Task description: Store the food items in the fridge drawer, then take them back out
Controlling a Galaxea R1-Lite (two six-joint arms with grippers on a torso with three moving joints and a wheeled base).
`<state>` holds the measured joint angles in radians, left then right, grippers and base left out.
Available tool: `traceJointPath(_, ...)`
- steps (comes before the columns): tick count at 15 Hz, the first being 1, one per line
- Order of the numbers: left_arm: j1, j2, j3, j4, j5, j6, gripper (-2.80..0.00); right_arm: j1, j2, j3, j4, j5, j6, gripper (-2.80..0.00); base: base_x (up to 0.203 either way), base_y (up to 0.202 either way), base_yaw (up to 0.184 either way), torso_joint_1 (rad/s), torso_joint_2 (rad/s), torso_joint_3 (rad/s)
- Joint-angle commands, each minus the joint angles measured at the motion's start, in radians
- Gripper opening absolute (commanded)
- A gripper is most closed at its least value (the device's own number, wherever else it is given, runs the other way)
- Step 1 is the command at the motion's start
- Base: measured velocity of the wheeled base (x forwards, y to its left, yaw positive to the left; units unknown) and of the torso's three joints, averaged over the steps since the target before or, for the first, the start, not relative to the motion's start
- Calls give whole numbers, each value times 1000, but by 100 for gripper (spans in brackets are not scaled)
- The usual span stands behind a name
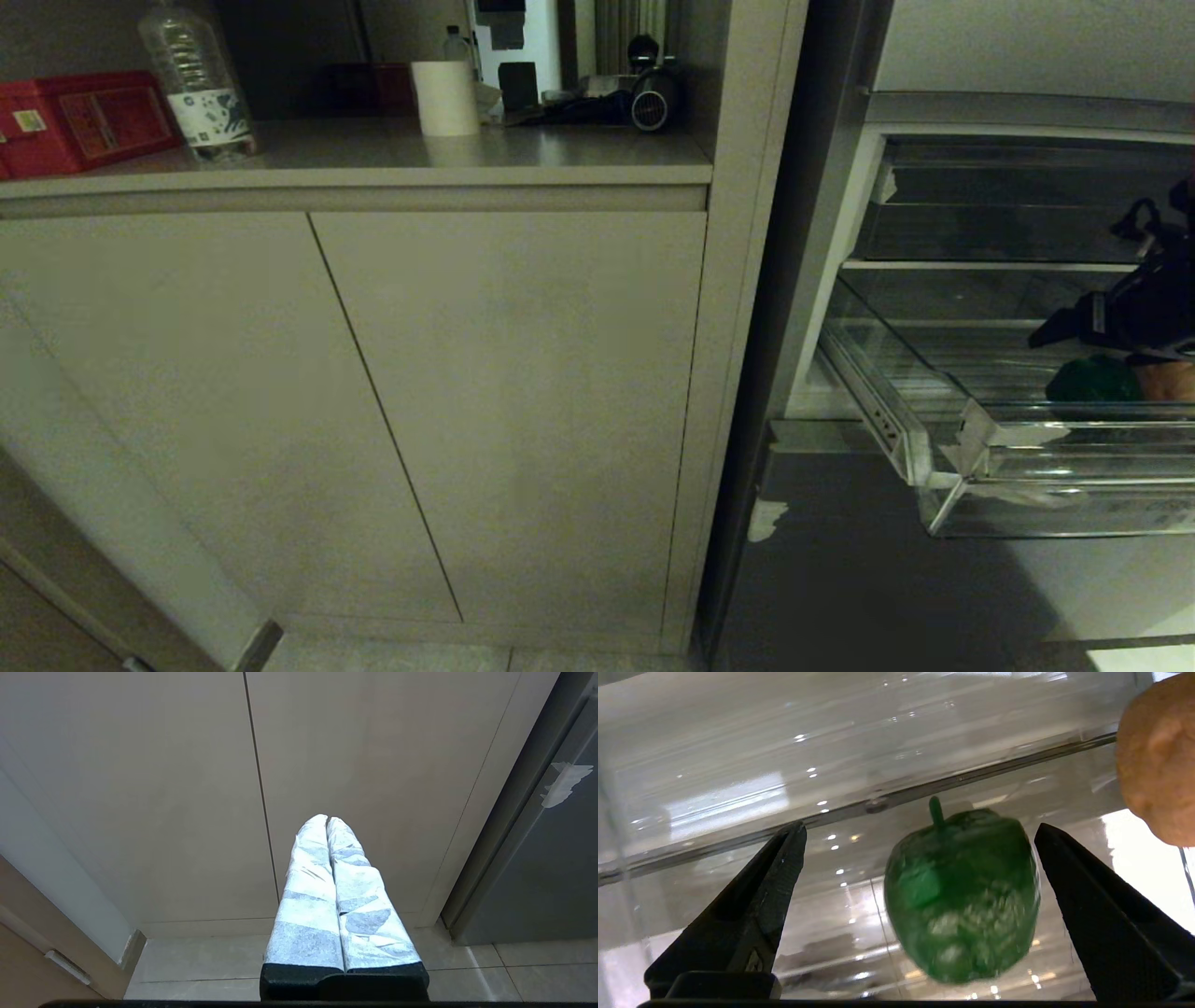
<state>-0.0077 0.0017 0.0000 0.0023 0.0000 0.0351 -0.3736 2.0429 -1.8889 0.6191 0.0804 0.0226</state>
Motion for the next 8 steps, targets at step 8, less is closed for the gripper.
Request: traceJointPath(8, 0, 0, 0, 0, 0, 0, -280, 1, 54, -4, 5, -22, 0, 0, 0, 0, 0, 0, 0, 0)
